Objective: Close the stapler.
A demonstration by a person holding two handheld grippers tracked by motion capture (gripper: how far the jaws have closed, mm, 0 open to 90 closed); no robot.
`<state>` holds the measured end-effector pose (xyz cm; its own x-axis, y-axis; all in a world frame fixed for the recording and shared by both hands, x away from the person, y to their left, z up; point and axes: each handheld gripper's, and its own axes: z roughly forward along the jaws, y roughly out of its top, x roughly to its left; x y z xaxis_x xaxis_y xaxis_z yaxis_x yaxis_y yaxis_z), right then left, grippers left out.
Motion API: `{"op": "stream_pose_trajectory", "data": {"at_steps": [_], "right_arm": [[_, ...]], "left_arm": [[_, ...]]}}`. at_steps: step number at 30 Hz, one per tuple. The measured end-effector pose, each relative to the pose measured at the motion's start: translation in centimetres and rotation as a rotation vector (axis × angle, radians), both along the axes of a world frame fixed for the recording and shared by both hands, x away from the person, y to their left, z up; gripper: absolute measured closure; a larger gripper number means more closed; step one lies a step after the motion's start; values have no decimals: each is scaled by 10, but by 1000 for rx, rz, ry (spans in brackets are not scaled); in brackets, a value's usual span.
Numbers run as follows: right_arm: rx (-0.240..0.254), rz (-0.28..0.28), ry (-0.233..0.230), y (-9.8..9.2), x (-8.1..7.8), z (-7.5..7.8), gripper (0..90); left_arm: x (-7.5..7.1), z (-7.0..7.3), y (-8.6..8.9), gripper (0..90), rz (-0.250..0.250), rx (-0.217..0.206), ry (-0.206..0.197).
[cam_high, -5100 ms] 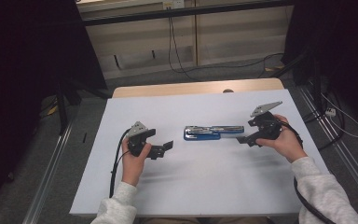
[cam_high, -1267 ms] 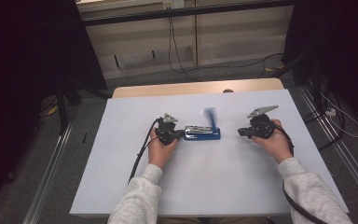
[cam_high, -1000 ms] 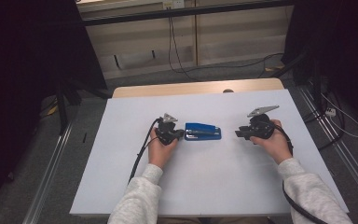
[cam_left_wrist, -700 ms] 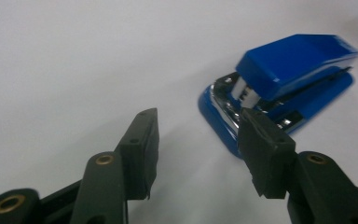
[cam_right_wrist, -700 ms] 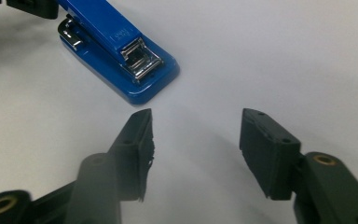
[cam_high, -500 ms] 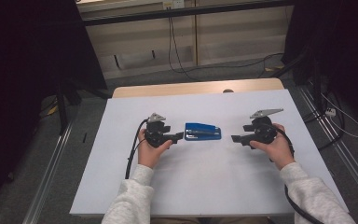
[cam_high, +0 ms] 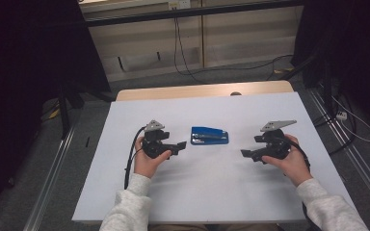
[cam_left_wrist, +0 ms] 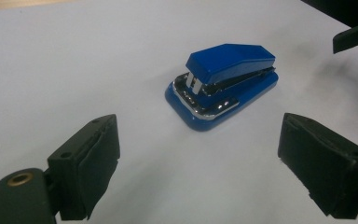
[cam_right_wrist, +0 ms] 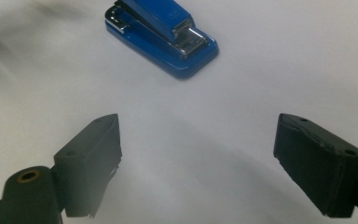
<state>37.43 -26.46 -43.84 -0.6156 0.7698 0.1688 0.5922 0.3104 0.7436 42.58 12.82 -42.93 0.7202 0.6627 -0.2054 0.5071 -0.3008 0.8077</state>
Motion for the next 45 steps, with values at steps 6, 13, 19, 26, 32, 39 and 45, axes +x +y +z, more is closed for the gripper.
{"op": "stream_pose_trajectory", "data": {"at_steps": [6,13,19,26,32,39,45], "right_arm": [[-1,9,-5,-1,-12,3,137],[-29,36,3,1,-28,1,132],[-29,45,-5,-1,-38,3,130],[-32,47,-3,-5,-46,4,126],[-38,50,-3,-7,-54,4,125],[-43,52,4,-10,-59,3,125],[-36,51,4,-13,-65,5,125]], "left_arm": [[-9,2,9,117,3,3,-13],[-18,2,21,111,8,11,-21],[-25,3,28,107,13,11,-24],[-32,2,39,100,20,25,-24],[-37,3,49,100,33,4,-27],[-44,2,58,98,40,8,-33],[-49,3,68,92,48,2,-45]]}}
